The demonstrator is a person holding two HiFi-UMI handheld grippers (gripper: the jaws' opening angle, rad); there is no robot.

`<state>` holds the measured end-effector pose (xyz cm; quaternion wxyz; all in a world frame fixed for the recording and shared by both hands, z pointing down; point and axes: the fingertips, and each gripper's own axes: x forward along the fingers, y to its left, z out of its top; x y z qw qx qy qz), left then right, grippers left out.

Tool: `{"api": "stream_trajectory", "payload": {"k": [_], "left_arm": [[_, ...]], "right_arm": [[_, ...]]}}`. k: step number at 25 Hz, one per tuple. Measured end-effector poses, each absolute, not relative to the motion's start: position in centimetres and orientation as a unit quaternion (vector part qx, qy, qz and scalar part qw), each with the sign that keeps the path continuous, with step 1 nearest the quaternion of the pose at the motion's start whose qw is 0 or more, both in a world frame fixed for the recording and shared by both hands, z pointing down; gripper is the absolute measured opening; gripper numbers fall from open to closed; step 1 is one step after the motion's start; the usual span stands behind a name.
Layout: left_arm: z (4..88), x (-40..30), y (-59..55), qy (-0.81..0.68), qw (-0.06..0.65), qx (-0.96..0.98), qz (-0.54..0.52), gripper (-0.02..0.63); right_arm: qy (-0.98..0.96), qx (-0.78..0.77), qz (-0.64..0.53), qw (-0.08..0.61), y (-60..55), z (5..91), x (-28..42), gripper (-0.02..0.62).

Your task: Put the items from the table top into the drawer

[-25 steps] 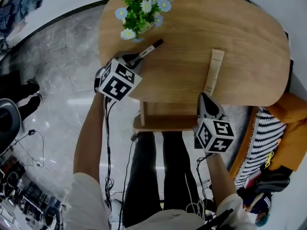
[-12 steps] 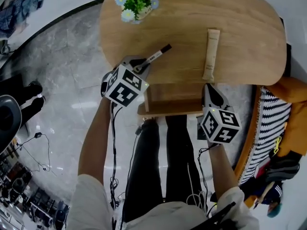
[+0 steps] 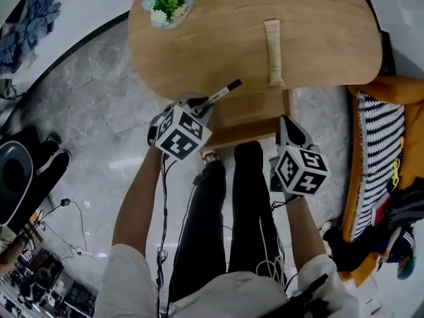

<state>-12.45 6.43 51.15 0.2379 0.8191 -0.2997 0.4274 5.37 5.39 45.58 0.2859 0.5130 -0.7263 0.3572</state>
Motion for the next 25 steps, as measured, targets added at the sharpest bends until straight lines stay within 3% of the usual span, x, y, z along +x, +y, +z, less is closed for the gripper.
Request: {"api": "stream_trajectory", "payload": {"k": [14,18,25], "left_arm": [[50.9,-3.8,9.4,-0.224,0.215,0.855,0.415,0.064],[51.0,-3.2,9.3,-0.217,0.233,0.857,0.406,0.124],[51.0,-3.3,8.0,-0.228,0.228,0.853,0.411,0.124]], "right_arm": [[-0.68,0.569,0.384,0.258,10.2,45.5,11.8,-0.008],[-0.671,0.577,0.39,0.253,10.5,45.7,12.6,-0.008],[-0.666,0.582,0.395,0.248,9.2,46.2,13.3,-0.008]]}}
